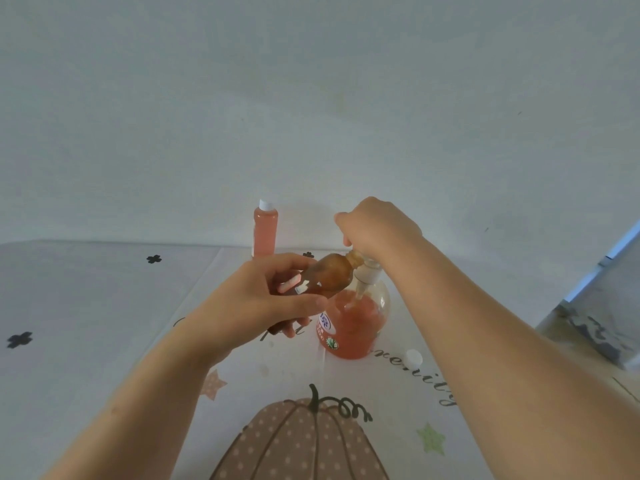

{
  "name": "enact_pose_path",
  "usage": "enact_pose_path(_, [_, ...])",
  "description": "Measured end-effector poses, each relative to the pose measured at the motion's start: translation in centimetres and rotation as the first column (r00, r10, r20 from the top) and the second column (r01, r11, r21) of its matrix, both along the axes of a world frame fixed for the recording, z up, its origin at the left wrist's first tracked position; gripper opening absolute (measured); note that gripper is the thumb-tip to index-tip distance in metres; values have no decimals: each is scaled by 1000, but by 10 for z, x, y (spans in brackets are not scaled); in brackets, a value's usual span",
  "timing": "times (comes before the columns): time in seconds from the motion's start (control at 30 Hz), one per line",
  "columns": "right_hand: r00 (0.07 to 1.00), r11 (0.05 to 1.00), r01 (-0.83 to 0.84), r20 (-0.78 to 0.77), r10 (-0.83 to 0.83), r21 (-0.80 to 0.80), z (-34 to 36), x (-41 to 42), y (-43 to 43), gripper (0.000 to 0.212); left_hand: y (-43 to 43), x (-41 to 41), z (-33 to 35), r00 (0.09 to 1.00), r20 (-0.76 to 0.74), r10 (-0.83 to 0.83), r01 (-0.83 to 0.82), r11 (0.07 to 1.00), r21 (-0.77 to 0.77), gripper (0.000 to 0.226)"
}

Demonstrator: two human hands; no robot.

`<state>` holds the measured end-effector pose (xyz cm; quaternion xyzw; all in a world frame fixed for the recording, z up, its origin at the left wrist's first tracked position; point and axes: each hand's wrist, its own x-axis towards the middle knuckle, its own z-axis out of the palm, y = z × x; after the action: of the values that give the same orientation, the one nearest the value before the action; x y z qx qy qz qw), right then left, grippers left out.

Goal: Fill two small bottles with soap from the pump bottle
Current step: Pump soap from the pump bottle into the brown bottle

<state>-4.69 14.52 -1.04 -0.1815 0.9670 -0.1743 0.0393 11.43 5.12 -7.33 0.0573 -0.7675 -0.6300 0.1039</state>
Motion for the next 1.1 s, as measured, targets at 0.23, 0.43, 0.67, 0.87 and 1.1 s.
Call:
enact_pose_path(0.23, [1000, 999, 5, 31, -3, -51, -8, -6, 1, 27, -1, -4, -5, 1000, 14, 28, -28, 999, -23, 32])
enact_pose_path(0.43, [1000, 997, -19, -10, 18, -73, 0, -6, 1, 28, 7, 0, 2, 997, -50, 53, -52, 998, 22, 30])
enact_pose_path(0.67, [1000, 996, -28, 11, 29, -83, 2, -9, -3, 26, 8, 2, 4, 995, -74, 69, -68, 998, 17, 33])
enact_pose_path(0.87, [1000, 995, -3, 31, 6, -96, -6, -10, -2, 24, 5, 0, 2, 999, -25, 41, -41, 999, -8, 34])
enact_pose_path(1.1, [998, 995, 18, 60, -12, -96, -16, -16, -5, 19, 2, -5, -5, 998, 3, 64, -64, 998, -16, 41])
